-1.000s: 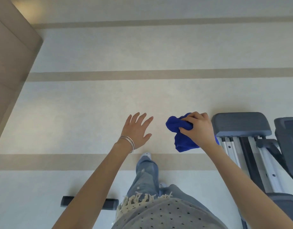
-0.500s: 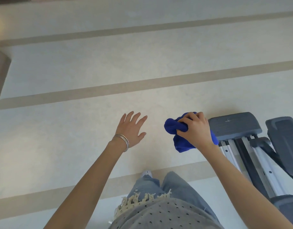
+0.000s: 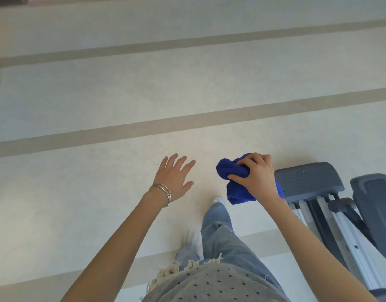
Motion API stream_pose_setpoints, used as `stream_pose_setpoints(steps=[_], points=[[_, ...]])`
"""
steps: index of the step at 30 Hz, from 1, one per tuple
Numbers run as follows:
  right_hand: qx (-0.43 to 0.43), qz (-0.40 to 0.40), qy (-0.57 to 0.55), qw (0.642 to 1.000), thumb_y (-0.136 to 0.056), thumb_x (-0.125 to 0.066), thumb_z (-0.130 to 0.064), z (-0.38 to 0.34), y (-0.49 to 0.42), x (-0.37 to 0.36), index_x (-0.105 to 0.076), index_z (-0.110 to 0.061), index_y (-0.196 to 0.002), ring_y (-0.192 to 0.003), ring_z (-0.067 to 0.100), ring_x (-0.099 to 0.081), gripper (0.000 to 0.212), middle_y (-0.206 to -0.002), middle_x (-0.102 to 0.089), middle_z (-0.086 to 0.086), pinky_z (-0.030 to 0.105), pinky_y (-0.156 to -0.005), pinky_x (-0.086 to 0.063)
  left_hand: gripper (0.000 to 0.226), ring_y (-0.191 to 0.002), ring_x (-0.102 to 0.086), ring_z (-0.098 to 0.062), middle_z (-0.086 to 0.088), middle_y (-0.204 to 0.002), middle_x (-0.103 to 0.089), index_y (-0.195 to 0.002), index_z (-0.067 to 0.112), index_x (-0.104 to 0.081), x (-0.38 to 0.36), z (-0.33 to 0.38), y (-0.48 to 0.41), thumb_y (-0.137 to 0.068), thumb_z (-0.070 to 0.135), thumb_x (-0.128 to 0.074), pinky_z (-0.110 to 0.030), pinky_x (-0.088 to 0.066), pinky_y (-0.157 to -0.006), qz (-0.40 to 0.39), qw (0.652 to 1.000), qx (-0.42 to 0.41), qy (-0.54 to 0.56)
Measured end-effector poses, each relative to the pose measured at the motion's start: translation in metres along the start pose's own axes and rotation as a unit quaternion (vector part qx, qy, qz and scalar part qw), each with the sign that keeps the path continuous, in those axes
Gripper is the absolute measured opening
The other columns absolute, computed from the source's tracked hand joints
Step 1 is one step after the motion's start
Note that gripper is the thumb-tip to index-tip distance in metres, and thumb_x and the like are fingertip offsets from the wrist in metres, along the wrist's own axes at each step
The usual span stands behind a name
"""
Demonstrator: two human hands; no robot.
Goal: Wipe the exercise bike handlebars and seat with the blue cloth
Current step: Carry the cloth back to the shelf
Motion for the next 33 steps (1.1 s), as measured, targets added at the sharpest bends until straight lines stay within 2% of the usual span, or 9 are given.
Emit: stream_pose_setpoints(steps=[5,8,13,22,33], points=[[0.016,0.015,0.06,0.998,-0.064,-0.076,-0.018,0.028,-0.072,0.015,-0.069,-0.016,-0.082,-0.098,0.039,-0.046,0.02,-0.095,-0.063,0.005,0.041,-0.066,-0.038,0.063,-0.145,-0.006,-0.027,-0.001,-0.158,-0.015,-0.149,0.029,-0.009,0.033,0.009,-0.066,-0.095,0.05,-0.034,-0.044,-0.005,-0.118,0.005,1.0,0.005,-0.006],[0.022,-0.006,0.087,0.996,-0.066,-0.072,-0.023,0.046,-0.114,0.022,-0.066,-0.018,-0.085,-0.097,0.035,-0.043,0.021,-0.098,-0.059,0.002,0.038,-0.065,-0.035,0.063,-0.145,-0.006,-0.028,-0.002,-0.158,-0.015,-0.149,0.029,-0.009,0.055,0.019,-0.107,-0.094,0.05,-0.034,-0.045,-0.005,-0.118,0.012,1.0,0.007,-0.012],[0.022,0.0,0.053,0.998,-0.064,-0.072,-0.024,0.071,-0.168,0.036,-0.064,-0.02,-0.082,-0.097,0.033,-0.042,0.02,-0.096,-0.059,0.001,0.035,-0.065,-0.032,0.064,-0.145,-0.006,-0.028,-0.002,-0.158,-0.015,-0.149,0.029,-0.01,0.083,0.035,-0.169,-0.094,0.05,-0.035,-0.044,-0.004,-0.118,0.027,1.0,0.008,-0.003],[0.008,-0.001,0.046,0.999,-0.063,-0.074,-0.024,0.101,-0.245,0.042,-0.066,-0.019,-0.084,-0.1,0.031,-0.041,0.023,-0.098,-0.058,0.0,0.036,-0.066,-0.033,0.064,-0.146,-0.004,-0.029,-0.002,-0.158,-0.014,-0.149,0.029,-0.009,0.105,0.036,-0.253,-0.095,0.05,-0.034,-0.044,-0.004,-0.118,0.001,1.0,-0.006,-0.01],[-0.049,-0.005,0.026,0.998,-0.067,-0.069,-0.028,0.112,-0.394,0.034,-0.064,-0.022,-0.088,-0.101,0.028,-0.038,0.023,-0.102,-0.056,-0.003,0.036,-0.071,-0.037,0.064,-0.145,-0.005,-0.029,-0.002,-0.158,-0.014,-0.149,0.029,-0.009,0.154,-0.022,-0.402,-0.094,0.05,-0.035,-0.045,-0.006,-0.118,0.001,0.999,-0.039,-0.029]])
Point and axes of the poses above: each hand's wrist, its own y-axis away from the middle knuckle, its own x-axis out of the back of the hand, z = x × y, the point moved 5 cm from there along -y, towards the middle knuckle
